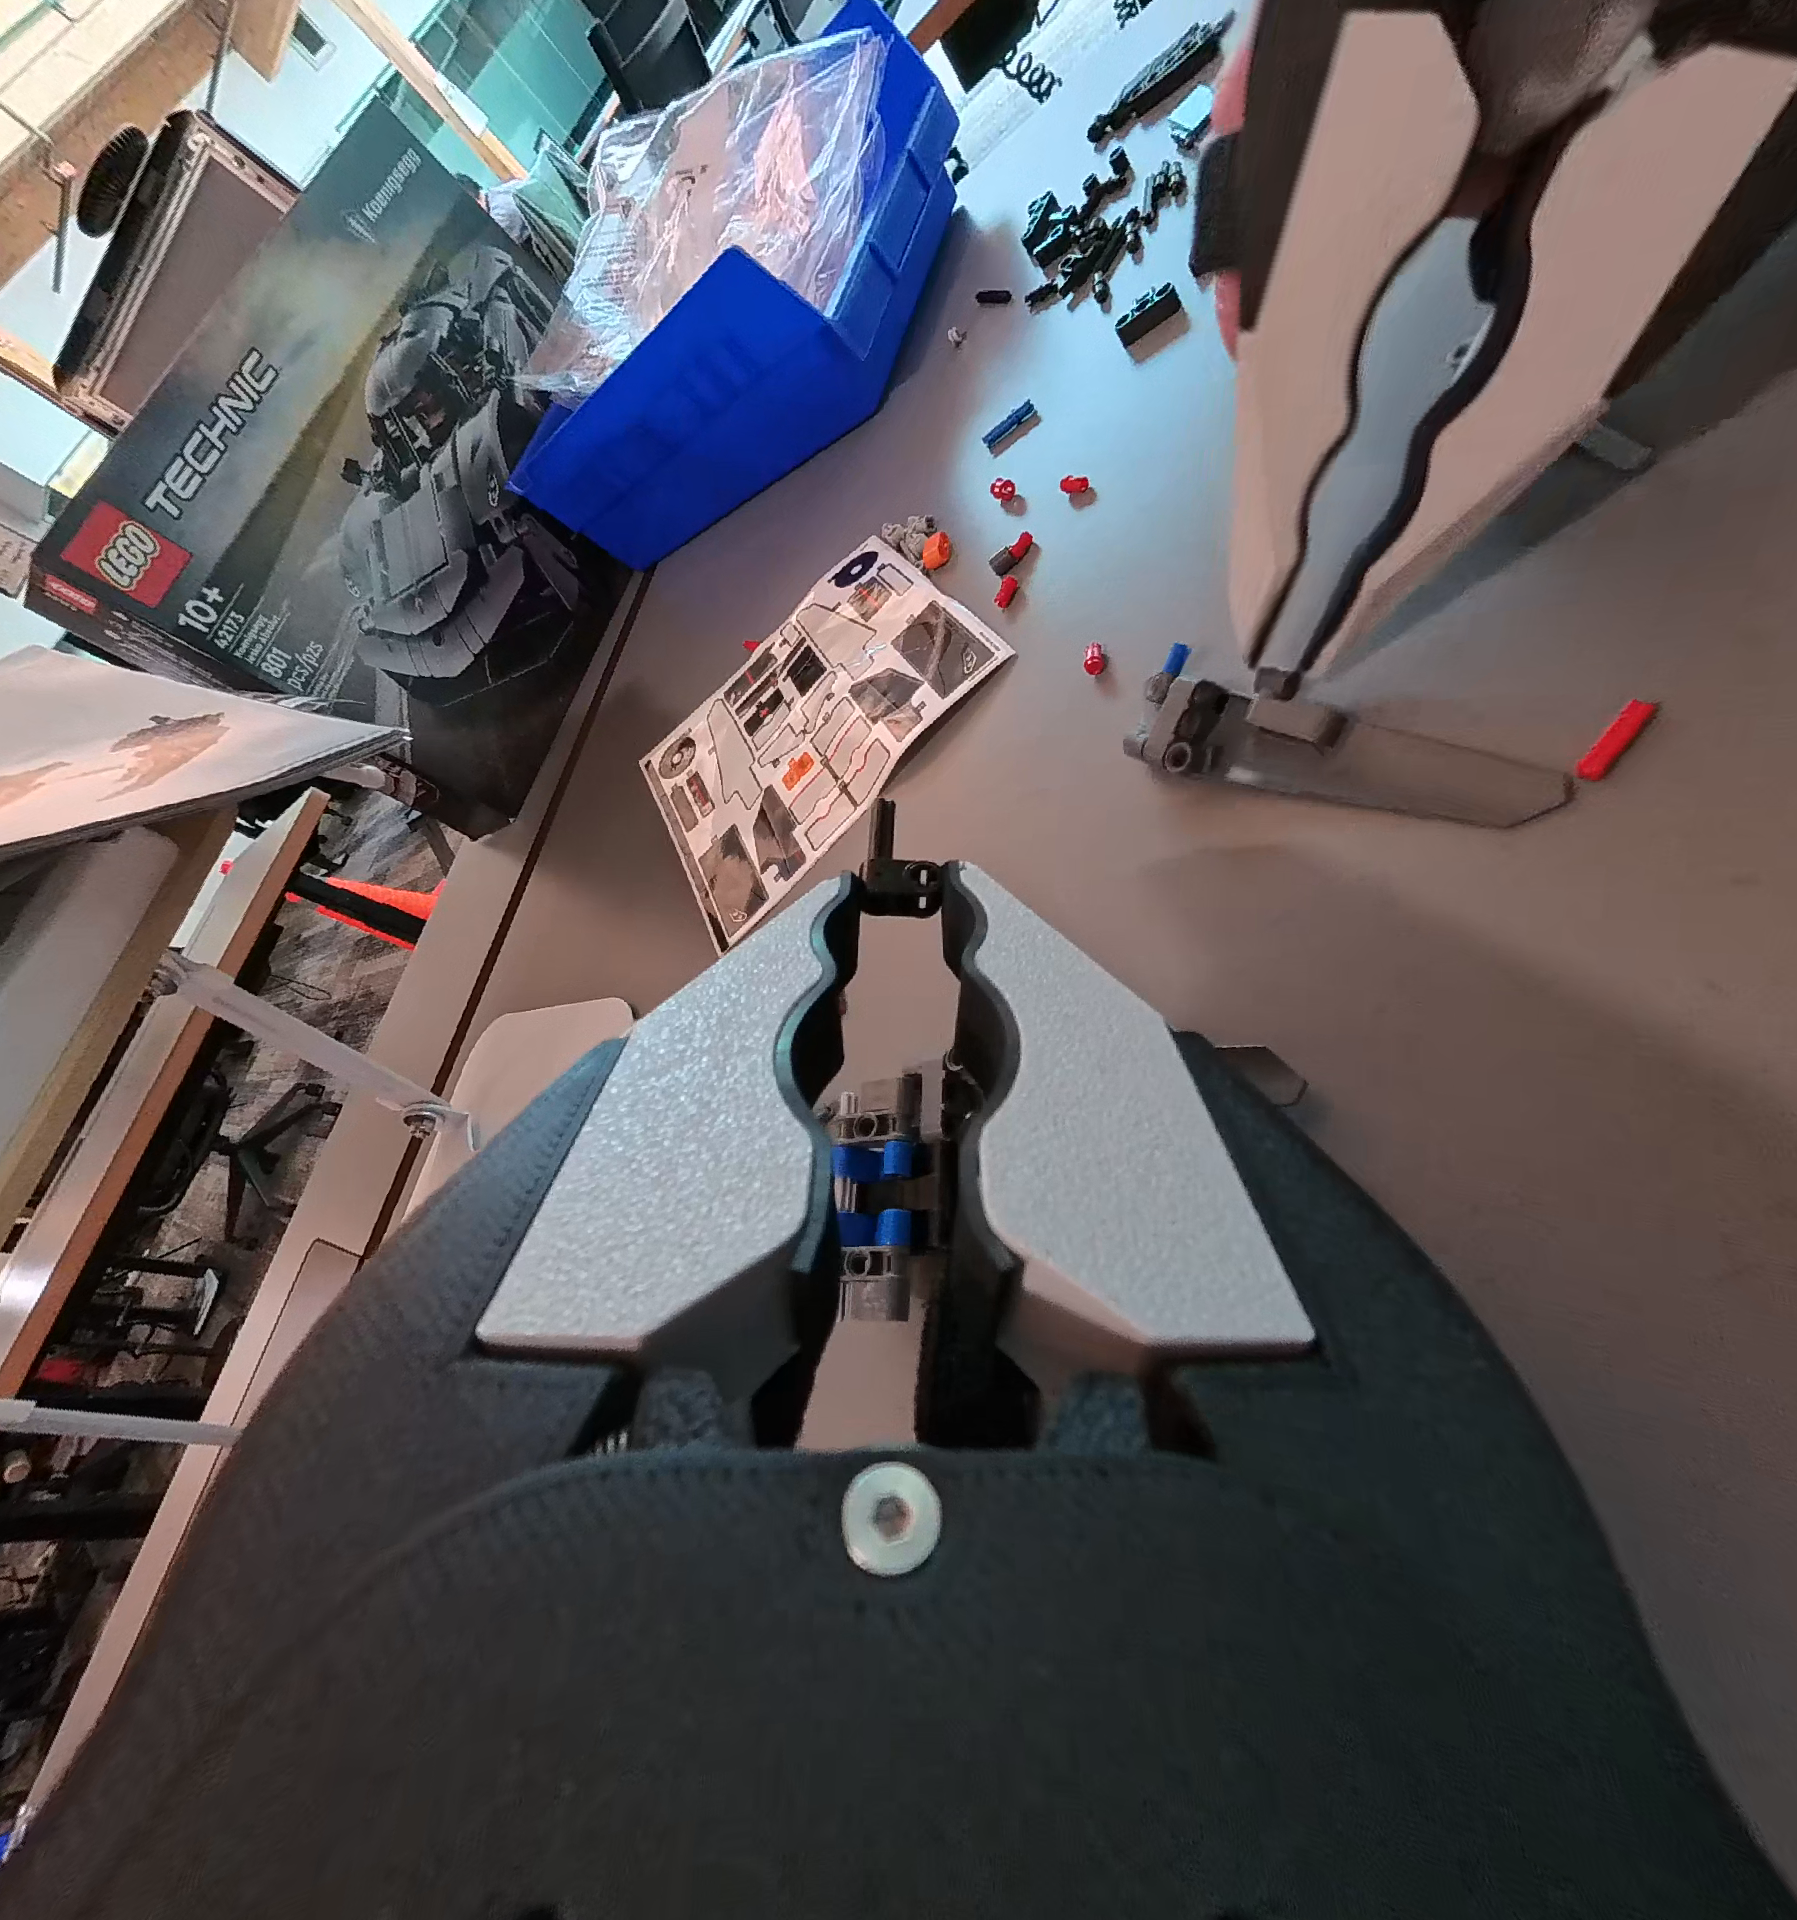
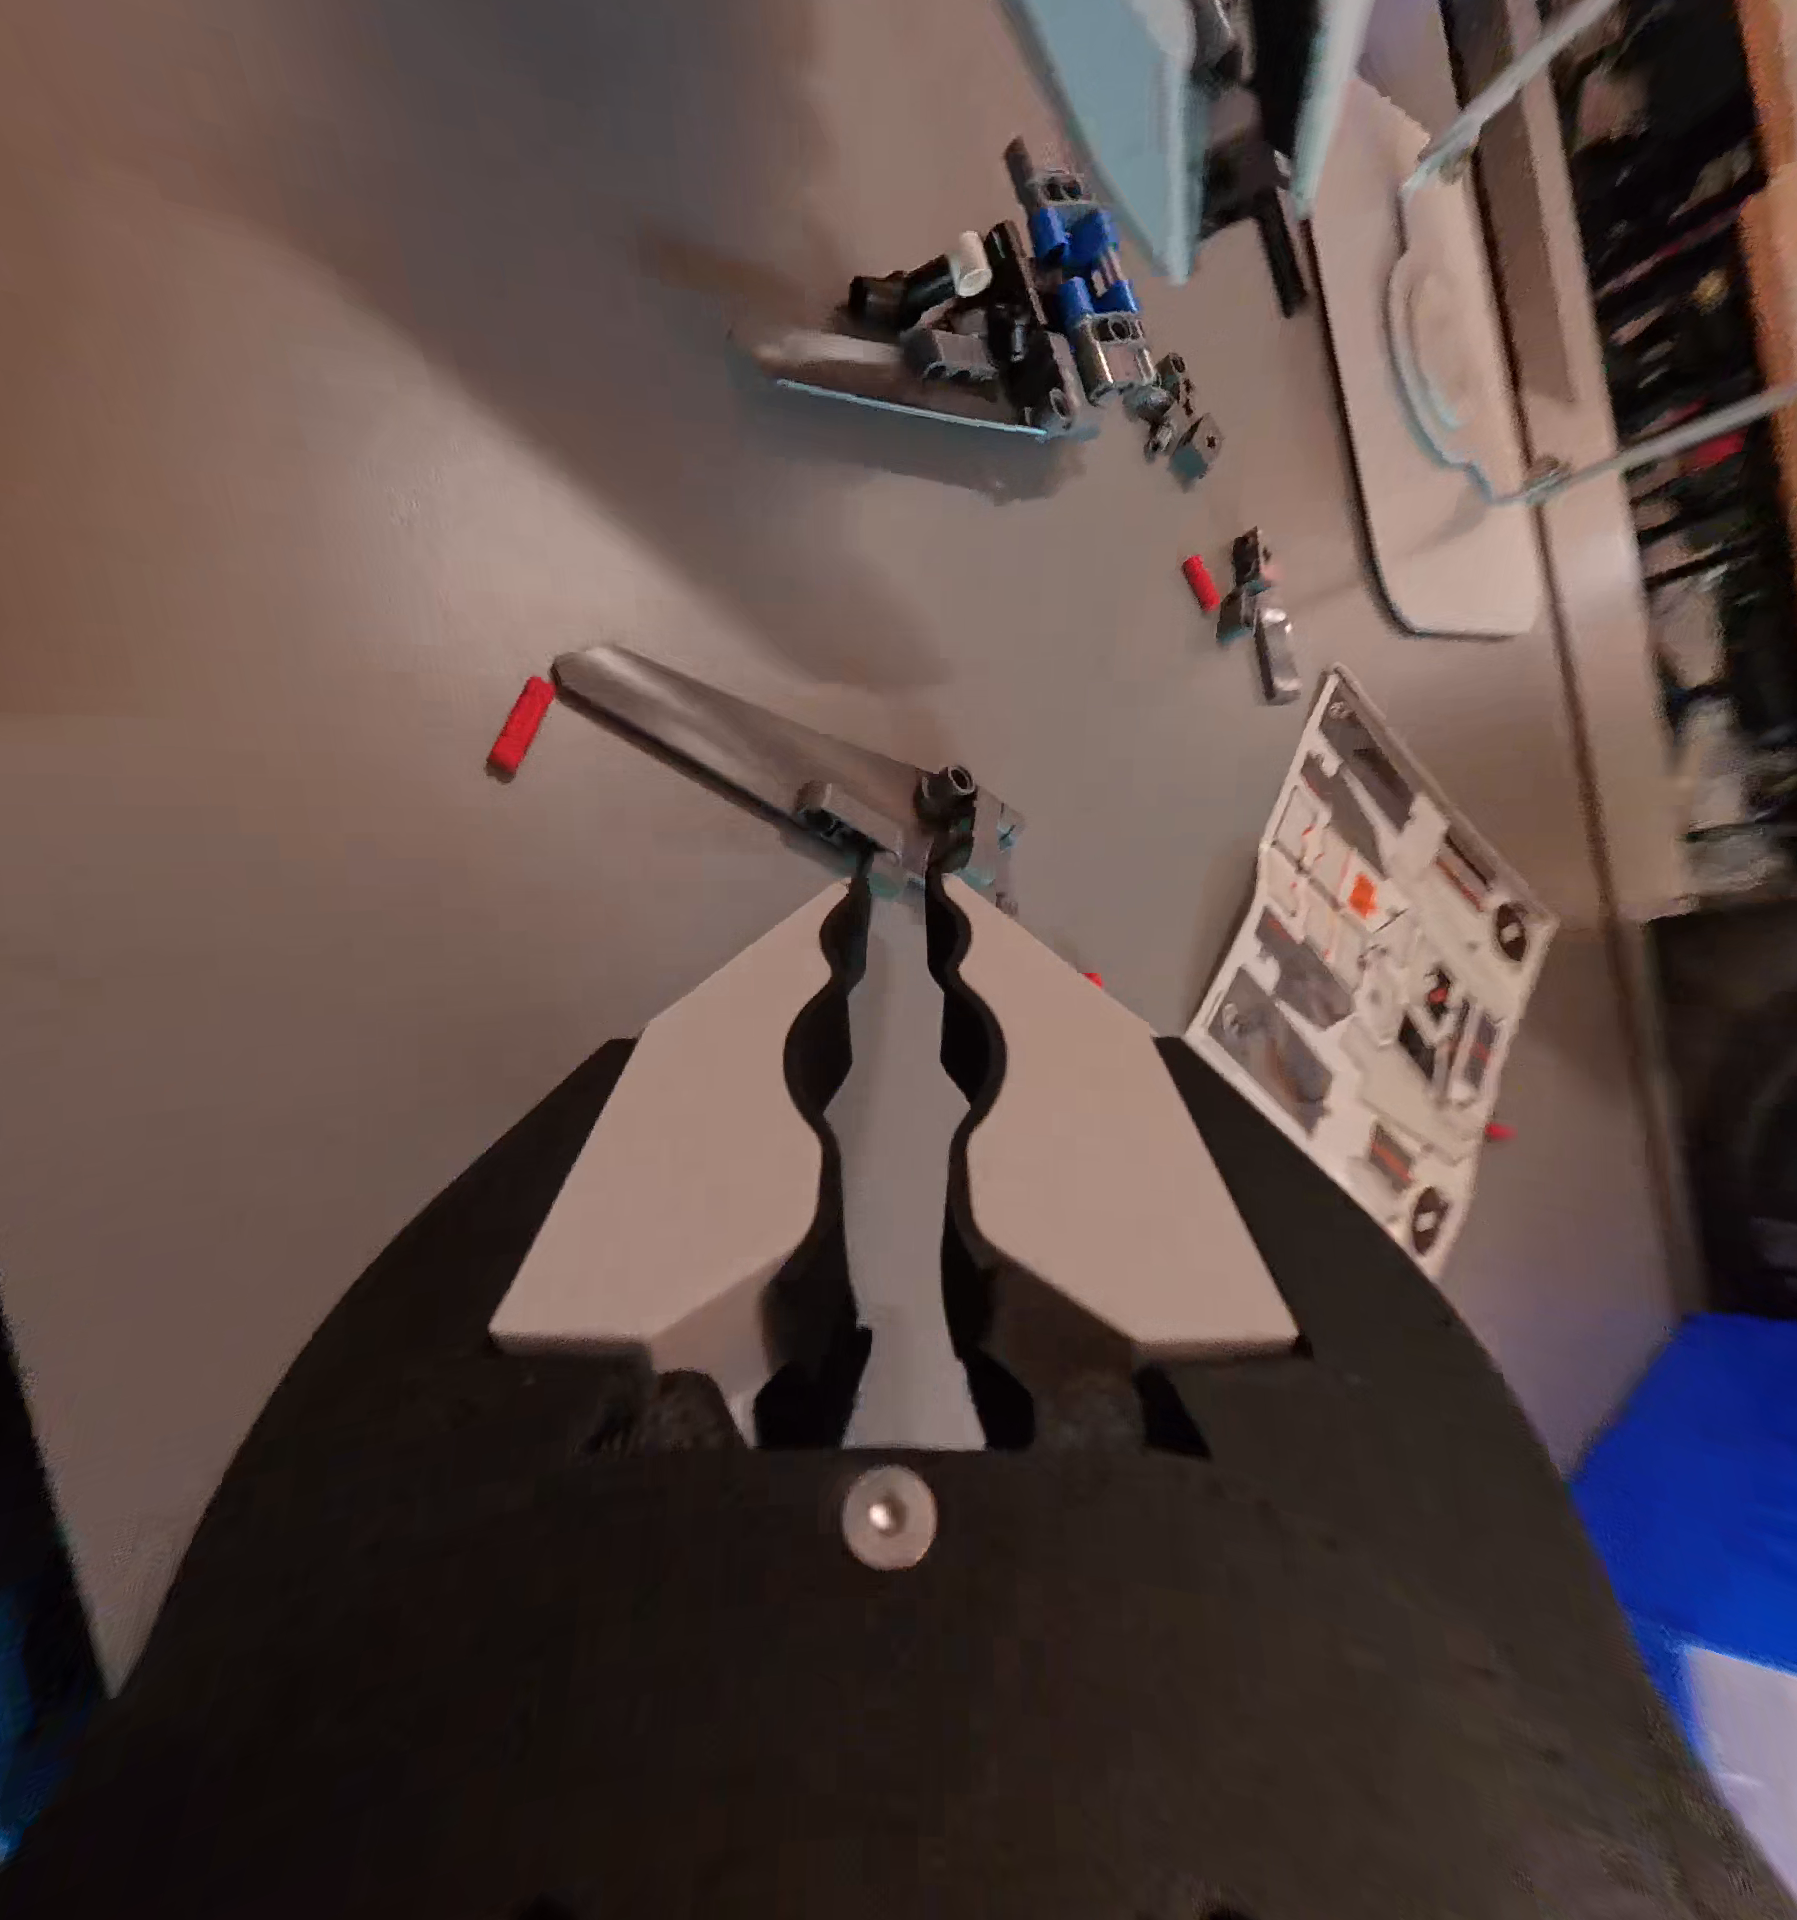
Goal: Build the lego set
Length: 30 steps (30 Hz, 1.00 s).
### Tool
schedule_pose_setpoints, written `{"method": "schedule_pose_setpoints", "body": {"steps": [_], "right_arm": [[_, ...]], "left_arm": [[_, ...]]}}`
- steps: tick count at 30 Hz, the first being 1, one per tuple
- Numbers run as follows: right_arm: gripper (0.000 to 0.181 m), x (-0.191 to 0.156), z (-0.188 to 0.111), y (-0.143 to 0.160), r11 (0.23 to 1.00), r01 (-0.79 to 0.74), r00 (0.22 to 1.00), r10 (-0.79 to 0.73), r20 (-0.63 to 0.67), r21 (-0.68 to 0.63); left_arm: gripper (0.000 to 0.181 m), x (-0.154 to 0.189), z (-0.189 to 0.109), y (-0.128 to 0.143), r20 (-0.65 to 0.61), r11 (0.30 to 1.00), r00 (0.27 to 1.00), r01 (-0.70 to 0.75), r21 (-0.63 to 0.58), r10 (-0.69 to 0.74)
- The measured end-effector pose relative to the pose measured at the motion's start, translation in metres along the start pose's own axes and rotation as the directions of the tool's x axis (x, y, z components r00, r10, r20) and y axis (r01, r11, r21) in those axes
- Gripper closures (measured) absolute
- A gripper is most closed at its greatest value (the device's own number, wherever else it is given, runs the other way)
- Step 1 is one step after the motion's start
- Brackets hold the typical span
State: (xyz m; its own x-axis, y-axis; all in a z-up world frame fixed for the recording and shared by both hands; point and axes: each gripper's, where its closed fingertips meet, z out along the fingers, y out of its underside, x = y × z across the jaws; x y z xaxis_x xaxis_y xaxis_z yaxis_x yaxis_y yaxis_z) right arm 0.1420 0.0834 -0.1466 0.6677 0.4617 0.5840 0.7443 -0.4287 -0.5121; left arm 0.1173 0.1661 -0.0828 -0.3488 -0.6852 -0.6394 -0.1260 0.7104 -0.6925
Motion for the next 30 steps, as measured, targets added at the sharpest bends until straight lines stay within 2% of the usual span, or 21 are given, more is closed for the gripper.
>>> {"method": "schedule_pose_setpoints", "body": {"steps": [5, 13, 19, 26, 30], "right_arm": [[0.179, -0.001, 0.007, 0.001, 0.986, 0.162, 0.984, -0.165, -0.07, -0.039], [0.171, -0.001, 0.004, -0.006, 0.957, 0.289, 0.949, -0.289, -0.126, -0.024], [0.175, -0.004, 0.008, -0.006, 0.929, 0.368, 0.919, -0.37, -0.135, -0.037], [0.177, -0.005, 0.009, -0.008, 0.931, 0.363, 0.925, -0.365, -0.11, -0.041], [0.177, -0.005, 0.009, -0.008, 0.964, 0.266, 0.961, -0.267, -0.069, -0.034]], "left_arm": [[0.169, -0.001, -0.001, 0.0, 0.002, 1.0, 1.0, -0.004, 0.002, 0.004], [0.169, 0.004, 0.0, 0.0, -0.013, 1.0, 1.0, -0.011, 0.001, 0.011], [0.169, 0.004, 0.001, 0.0, -0.013, 1.0, 1.0, -0.013, -0.002, 0.013], [0.169, 0.005, 0.002, 0.001, -0.016, 1.0, 1.0, -0.013, -0.005, 0.013], [0.169, 0.005, 0.002, 0.0, -0.017, 1.0, 1.0, -0.014, -0.004, 0.014]]}}
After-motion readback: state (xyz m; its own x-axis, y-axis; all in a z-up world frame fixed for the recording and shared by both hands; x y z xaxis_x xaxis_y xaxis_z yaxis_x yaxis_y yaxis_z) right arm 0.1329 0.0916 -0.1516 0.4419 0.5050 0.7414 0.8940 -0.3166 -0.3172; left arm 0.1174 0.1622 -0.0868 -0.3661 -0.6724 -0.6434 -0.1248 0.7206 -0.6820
